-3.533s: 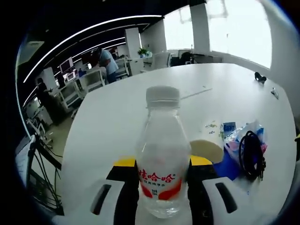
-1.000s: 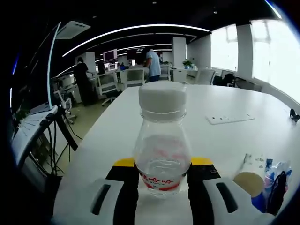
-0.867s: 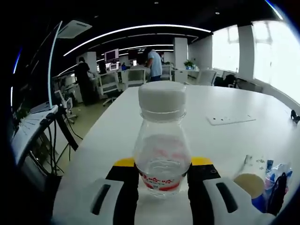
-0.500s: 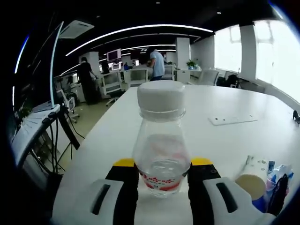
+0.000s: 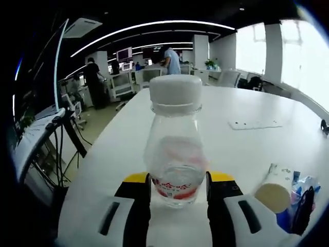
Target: Arrange the tabletop items into an orderly group along one side of the table until the central work area is clear of visible clutter.
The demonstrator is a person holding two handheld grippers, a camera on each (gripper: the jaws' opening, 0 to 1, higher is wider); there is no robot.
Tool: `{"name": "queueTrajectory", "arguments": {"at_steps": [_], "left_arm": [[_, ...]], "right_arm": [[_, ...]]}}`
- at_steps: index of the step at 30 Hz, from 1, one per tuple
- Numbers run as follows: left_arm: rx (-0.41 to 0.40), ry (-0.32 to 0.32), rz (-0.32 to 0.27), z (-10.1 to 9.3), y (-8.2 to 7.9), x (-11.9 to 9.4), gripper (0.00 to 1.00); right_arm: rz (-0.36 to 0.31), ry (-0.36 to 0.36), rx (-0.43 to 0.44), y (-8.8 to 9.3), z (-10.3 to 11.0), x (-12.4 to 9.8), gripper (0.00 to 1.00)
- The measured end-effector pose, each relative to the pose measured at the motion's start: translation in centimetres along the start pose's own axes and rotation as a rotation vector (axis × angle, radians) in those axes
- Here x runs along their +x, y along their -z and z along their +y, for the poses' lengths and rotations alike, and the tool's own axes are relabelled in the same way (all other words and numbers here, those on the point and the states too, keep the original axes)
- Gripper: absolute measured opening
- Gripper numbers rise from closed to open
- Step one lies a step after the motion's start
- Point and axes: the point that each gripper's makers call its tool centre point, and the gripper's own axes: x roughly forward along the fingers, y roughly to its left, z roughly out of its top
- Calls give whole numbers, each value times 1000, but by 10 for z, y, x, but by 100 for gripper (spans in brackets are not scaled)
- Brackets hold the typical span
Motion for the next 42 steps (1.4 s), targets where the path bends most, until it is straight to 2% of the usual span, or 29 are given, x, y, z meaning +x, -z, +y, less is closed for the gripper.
{"name": "queueTrajectory", "arguments": {"at_steps": [9, 17, 20, 27, 31, 38, 42], "left_arm": [[9, 3, 10, 1, 2, -5, 37], [-19, 28, 11, 2, 7, -12, 41], [24, 28, 11, 3, 8, -15, 43], [26, 36, 9, 7, 14, -23, 45], [79, 49, 22, 5, 20, -25, 45], [80, 63, 16, 3, 19, -26, 46], [112, 69, 10, 6, 11, -20, 46]], "right_arm": [[7, -6, -4, 1, 1, 0, 88], [15, -14, -5, 3, 3, 1, 87], [24, -18, -7, 4, 4, 1, 87], [28, -26, -6, 5, 6, 2, 87], [32, -27, -7, 6, 6, 2, 86], [41, -30, -10, 8, 7, 2, 86], [48, -34, -11, 9, 8, 2, 86]]}}
